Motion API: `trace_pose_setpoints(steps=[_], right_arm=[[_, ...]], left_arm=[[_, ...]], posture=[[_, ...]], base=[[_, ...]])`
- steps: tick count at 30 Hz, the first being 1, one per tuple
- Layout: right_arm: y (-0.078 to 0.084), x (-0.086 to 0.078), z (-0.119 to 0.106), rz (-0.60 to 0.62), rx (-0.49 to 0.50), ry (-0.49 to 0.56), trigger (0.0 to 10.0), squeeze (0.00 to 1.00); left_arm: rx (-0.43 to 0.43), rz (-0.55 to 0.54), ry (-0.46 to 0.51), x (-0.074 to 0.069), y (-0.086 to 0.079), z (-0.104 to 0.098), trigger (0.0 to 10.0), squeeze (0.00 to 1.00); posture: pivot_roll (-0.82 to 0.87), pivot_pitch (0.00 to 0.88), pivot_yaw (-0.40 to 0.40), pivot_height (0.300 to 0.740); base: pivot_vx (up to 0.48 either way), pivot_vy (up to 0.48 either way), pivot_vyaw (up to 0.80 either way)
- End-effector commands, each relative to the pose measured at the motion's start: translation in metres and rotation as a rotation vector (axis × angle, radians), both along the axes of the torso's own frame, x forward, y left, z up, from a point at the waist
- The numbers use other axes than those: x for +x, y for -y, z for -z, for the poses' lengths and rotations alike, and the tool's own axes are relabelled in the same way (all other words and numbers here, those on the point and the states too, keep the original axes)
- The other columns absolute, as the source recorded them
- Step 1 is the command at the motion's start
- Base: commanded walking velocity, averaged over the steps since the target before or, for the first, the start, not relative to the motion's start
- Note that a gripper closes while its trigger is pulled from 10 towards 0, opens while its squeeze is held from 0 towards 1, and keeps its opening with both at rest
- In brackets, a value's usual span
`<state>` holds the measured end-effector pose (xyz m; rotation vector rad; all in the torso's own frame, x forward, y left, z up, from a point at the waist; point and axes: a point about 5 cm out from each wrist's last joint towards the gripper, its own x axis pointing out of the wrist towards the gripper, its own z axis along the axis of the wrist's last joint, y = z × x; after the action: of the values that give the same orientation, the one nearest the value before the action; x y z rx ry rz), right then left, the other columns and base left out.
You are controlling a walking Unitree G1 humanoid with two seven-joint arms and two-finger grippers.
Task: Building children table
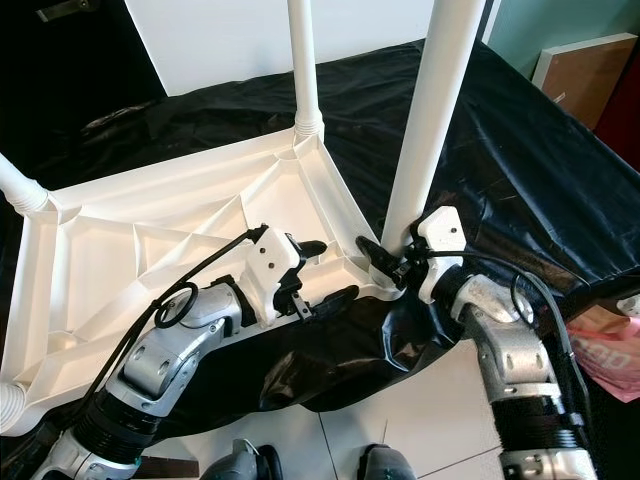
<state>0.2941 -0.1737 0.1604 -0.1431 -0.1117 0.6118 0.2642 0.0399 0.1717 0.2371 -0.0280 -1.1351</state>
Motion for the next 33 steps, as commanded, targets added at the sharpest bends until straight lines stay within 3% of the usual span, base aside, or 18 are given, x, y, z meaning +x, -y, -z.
trace_pose_setpoints(steps=[1,2,3,6,8,9,13,16,19,20,24,33], right_arm=[[-0.001,-0.003,0.016,0.019,-0.008,-0.075,10.0,0.00],[-0.002,-0.003,0.018,0.113,0.010,-0.065,10.0,0.00],[-0.002,-0.003,0.018,0.113,0.010,-0.065,10.0,0.00],[-0.003,-0.010,0.026,0.346,0.041,-0.066,10.0,0.00],[-0.003,-0.012,0.027,0.388,0.047,-0.066,10.0,0.00],[-0.006,-0.018,0.034,0.465,0.059,-0.085,10.0,0.00],[-0.007,-0.020,0.036,0.486,0.061,-0.090,10.0,0.00],[-0.018,-0.024,0.044,0.588,0.119,-0.130,10.0,0.00],[-0.018,-0.024,0.044,0.588,0.119,-0.130,10.0,0.00],[-0.023,-0.026,0.046,0.647,0.162,-0.149,10.0,0.00],[-0.032,-0.027,0.046,0.699,0.211,-0.164,10.0,0.00],[-0.030,-0.028,0.040,0.712,0.230,-0.139,10.0,0.00]], left_arm=[[0.003,0.007,0.002,-0.002,-0.001,0.001,10.0,0.00],[0.000,-0.002,0.007,-0.001,-0.002,0.000,10.0,0.00],[0.000,-0.002,0.007,-0.001,-0.002,0.000,10.0,0.00],[0.001,-0.030,0.035,0.002,-0.005,0.000,10.0,0.00],[0.003,-0.035,0.041,0.002,-0.005,0.000,10.0,0.00],[0.002,-0.035,0.035,0.002,-0.004,0.001,10.0,0.00],[0.001,-0.034,0.033,0.002,-0.004,0.001,10.0,0.00],[0.003,-0.037,0.021,0.002,-0.003,0.002,10.0,0.00],[0.003,-0.037,0.021,0.002,-0.003,0.002,10.0,0.00],[0.004,-0.041,0.020,0.003,-0.003,0.002,10.0,0.00],[0.007,-0.060,0.022,0.005,-0.004,0.002,10.0,0.00],[0.020,-0.101,0.033,0.007,-0.005,0.004,10.0,0.00]], posture=[[-0.08,0.134,0.059,0.740],[-0.09,0.134,0.060,0.740],[-0.09,0.134,0.060,0.740],[-0.10,0.131,0.069,0.740],[-0.10,0.131,0.069,0.740],[-0.10,0.127,0.072,0.740],[-0.10,0.127,0.072,0.740],[-0.11,0.124,0.076,0.740],[-0.11,0.124,0.076,0.740],[-0.10,0.121,0.077,0.740],[-0.11,0.117,0.080,0.740],[-0.10,0.111,0.081,0.740]], base=[[0.000,0.000,0.00],[0.000,0.000,0.00],[0.000,0.000,0.00],[0.000,0.000,0.00],[0.000,0.000,0.00],[0.000,0.000,0.00],[0.000,0.000,0.00],[0.000,0.000,0.00],[0.000,0.000,0.00],[0.000,0.000,0.00],[0.000,0.000,0.00],[0.000,0.000,0.00]])
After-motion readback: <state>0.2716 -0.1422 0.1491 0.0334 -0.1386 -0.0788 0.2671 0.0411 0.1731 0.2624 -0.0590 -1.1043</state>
